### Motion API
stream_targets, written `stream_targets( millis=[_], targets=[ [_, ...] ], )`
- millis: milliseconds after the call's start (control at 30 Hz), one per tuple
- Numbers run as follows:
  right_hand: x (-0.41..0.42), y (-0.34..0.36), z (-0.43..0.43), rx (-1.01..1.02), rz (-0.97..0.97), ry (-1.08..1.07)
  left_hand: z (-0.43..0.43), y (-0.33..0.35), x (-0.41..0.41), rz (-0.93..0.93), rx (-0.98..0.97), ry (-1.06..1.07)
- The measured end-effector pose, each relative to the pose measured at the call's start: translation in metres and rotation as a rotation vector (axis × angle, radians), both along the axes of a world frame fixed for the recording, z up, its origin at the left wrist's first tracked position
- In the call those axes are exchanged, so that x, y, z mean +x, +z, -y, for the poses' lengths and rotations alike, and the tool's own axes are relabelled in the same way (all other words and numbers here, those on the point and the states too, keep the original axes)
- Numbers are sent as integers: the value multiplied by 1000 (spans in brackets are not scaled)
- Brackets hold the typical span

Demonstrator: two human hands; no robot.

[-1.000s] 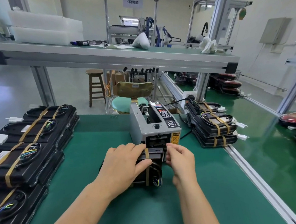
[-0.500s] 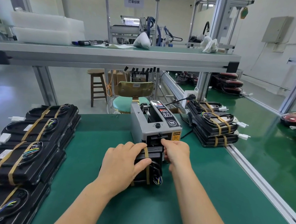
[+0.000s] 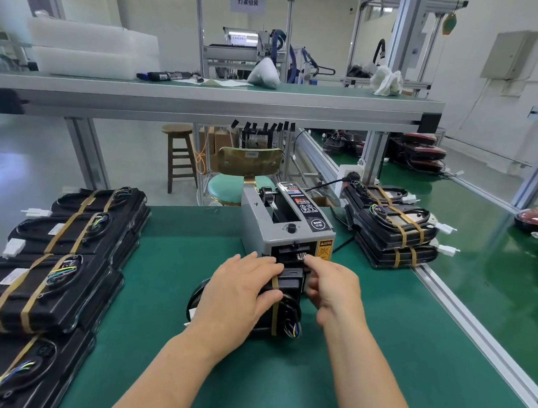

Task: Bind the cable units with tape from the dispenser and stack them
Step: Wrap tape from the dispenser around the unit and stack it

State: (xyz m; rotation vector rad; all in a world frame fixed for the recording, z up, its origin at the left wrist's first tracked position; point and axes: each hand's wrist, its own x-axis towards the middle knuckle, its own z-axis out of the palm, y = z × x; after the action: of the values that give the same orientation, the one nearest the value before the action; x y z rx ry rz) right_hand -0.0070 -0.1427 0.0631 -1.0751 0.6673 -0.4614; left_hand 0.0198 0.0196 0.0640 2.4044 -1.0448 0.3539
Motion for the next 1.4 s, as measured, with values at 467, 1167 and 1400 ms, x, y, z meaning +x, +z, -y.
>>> stream_targets(
  millis=[467,1167,1400],
  targets=[
    [-43,12,-24,-78,42,92,0,2,-10,-25,-81,21],
    [-48,15,-28,-69,34,96,0,6,-13,-2,-149,-33],
    [-50,14,-29,72,47,101,1,8,-13,-7,-155,-32]
  ],
)
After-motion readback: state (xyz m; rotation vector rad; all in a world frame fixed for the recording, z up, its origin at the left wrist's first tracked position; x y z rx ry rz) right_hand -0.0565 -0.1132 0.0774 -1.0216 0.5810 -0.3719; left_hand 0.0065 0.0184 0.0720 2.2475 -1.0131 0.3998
